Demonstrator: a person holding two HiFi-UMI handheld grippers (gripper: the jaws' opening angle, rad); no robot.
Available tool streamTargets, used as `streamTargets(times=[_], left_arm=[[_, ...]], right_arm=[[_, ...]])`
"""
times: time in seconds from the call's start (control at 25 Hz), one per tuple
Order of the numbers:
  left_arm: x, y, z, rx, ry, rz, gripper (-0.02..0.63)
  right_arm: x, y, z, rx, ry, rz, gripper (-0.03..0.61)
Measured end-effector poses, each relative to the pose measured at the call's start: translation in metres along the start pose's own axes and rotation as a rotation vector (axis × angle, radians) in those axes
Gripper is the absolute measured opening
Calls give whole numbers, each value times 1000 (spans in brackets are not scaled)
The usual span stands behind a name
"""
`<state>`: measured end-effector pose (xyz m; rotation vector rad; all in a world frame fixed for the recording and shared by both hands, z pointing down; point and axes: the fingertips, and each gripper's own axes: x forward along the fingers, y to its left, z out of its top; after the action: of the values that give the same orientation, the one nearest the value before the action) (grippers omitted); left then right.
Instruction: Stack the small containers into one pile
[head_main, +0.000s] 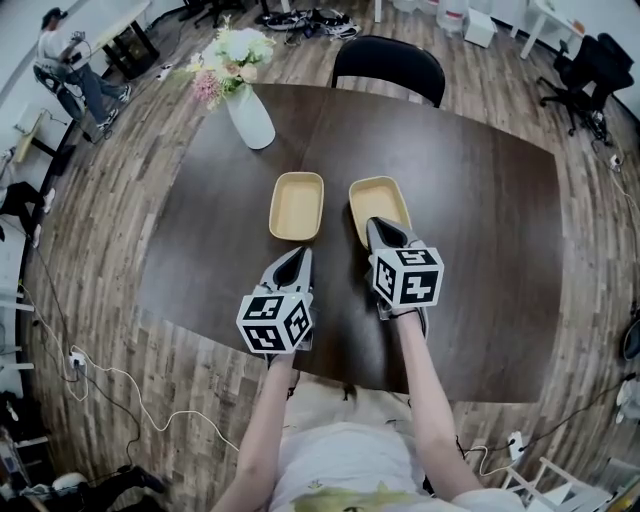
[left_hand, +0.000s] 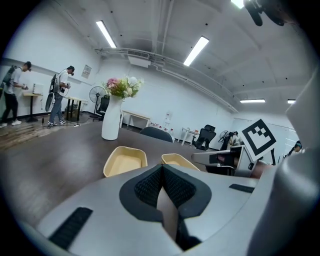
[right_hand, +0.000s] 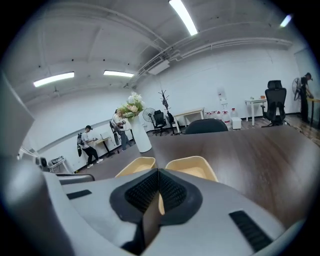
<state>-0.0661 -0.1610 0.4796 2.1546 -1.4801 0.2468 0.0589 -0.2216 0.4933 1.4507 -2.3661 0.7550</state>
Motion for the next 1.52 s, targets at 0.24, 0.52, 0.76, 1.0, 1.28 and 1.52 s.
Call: streamTargets(times=[0.24, 0.52, 0.76, 1.0, 1.28, 1.52], left_arm=[[-10, 21, 5, -10, -1, 18, 25], [-9, 50, 1, -15, 37, 7, 25], [-5, 71, 1, -16, 66, -17, 25], [-1, 85, 0, -16, 87, -41, 25], [4, 99, -4, -17, 111, -52, 25], [4, 106, -5, -16, 120, -53, 25]], right_arm=[[16, 37, -7, 68, 12, 49, 23], [49, 57, -17, 117, 48, 49, 25], [78, 70, -25, 139, 80, 25, 31], [101, 66, -42, 172, 134, -43, 149], [120, 61, -59, 203, 185, -86, 150], [128, 56, -66, 194, 238, -139, 72]])
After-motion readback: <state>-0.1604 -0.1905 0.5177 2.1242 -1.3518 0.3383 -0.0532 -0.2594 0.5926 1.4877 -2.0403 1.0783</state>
